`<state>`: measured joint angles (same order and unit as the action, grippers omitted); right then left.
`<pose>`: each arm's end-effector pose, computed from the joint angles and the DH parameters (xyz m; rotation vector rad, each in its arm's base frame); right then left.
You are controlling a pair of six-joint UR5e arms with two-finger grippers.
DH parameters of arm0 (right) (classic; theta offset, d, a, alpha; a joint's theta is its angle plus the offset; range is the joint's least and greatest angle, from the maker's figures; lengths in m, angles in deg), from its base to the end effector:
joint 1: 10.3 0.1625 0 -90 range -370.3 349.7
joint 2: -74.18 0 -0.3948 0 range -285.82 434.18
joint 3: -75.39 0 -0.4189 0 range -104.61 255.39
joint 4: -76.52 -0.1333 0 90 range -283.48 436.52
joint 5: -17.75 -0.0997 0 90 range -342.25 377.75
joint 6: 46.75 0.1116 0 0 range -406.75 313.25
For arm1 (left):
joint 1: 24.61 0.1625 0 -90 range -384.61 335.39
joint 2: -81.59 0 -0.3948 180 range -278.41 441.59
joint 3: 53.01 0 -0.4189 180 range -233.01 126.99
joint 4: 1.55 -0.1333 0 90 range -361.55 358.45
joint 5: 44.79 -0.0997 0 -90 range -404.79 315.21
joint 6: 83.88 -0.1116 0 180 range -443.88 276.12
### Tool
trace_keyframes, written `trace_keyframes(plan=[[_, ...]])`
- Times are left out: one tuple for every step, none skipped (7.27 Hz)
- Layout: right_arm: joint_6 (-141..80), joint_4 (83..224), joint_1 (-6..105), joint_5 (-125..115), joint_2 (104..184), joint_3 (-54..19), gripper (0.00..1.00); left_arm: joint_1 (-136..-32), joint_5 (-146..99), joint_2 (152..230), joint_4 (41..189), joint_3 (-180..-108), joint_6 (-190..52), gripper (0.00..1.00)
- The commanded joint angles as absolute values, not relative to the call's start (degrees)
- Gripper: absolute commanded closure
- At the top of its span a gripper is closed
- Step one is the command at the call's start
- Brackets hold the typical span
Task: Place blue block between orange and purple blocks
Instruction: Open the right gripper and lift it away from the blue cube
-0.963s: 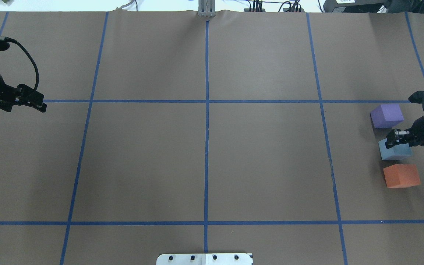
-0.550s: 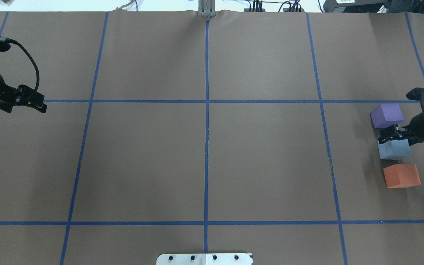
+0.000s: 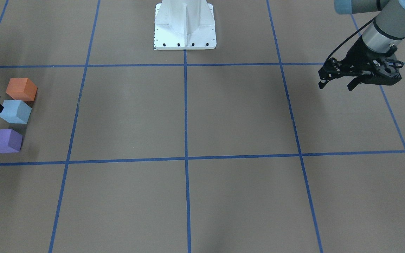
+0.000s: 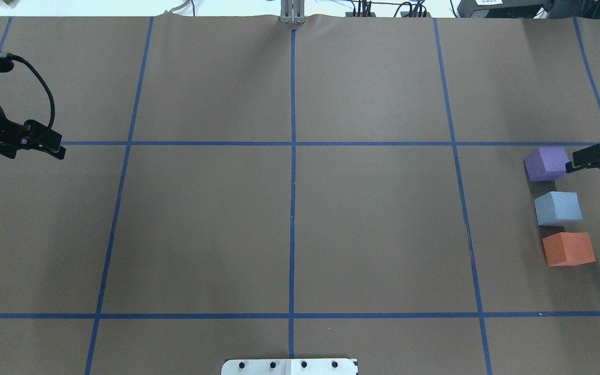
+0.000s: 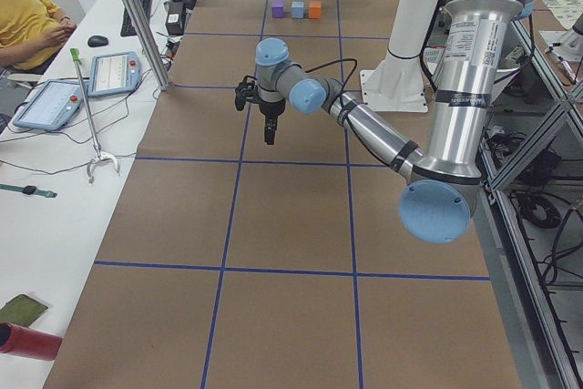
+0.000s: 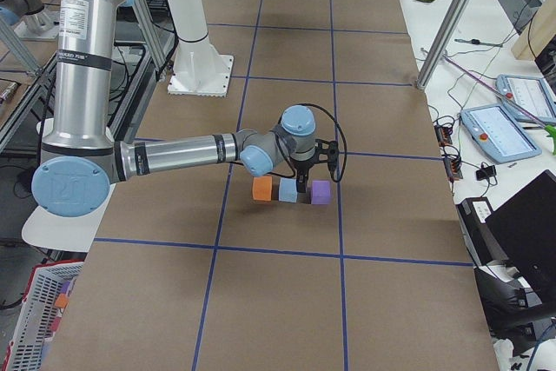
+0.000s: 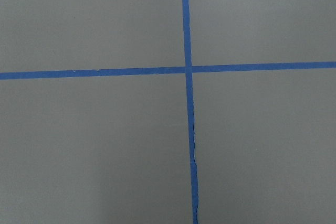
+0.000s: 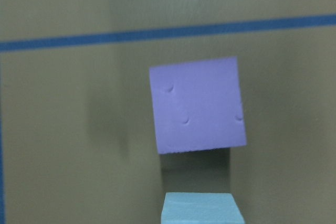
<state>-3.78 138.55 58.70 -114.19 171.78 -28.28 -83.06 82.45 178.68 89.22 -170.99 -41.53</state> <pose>-0.1220 -0.4817 0.5225 0.1048 -0.9014 0.1395 0.2184 -0.4813 0.3272 0.1041 0.8631 0.0267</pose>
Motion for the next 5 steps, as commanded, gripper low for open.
trace_keyframes(plan=[[-18.63,145.19,68.93,-118.04,172.01,-27.37,0.00,-84.62,82.30,176.79,89.07,-171.14,-48.76,0.00],[-30.28,154.47,72.63,-117.96,170.53,-27.10,0.00,-87.33,82.47,174.86,88.98,-171.05,-54.99,0.00],[-39.19,163.88,76.84,-118.22,167.29,-27.01,0.00,-90.49,82.73,172.67,88.54,-170.53,-59.66,0.00],[-43.97,169.02,78.63,-118.22,166.13,-27.01,0.00,-95.22,82.91,170.03,88.36,-169.82,-66.23,0.00],[-44.54,169.50,78.64,-118.22,166.99,-26.92,0.00,-99.71,84.91,169.40,88.10,-166.86,-74.04,0.00]])
